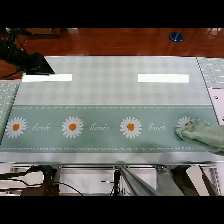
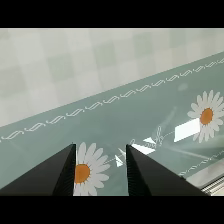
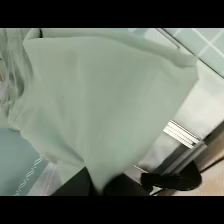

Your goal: Fold the shirts.

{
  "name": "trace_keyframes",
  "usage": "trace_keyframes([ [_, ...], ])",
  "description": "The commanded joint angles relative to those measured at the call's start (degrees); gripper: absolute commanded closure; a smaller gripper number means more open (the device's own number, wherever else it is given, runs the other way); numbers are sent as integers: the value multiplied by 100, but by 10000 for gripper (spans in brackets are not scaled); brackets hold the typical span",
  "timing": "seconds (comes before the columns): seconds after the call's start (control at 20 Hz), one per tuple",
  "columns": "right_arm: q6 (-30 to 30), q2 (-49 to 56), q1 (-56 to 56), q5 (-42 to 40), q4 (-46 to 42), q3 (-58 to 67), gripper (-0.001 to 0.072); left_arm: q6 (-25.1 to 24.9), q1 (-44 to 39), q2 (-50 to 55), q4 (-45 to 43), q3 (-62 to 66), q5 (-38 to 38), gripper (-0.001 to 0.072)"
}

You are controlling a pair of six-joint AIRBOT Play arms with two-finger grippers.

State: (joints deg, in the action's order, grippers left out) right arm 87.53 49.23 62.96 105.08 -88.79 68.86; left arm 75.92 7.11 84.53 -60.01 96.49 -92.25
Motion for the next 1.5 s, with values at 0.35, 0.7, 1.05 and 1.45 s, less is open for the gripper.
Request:
trace_keyframes([
  [0.35,-11,-138,1366,11,-2518,-1399,690,-127,13,35,-4,2,887,307],
  [0.7,254,-153,2081,-977,-3536,-3285,689,-391,160,9,-4,4,1060,307],
  [1.05,317,-142,3558,-2911,-3521,-3744,334,-387,184,26,-4,4,1060,307],
  [1.45,-2144,210,2490,-6741,5403,-2404,341,-393,-37,46,0,2,1172,301],
])
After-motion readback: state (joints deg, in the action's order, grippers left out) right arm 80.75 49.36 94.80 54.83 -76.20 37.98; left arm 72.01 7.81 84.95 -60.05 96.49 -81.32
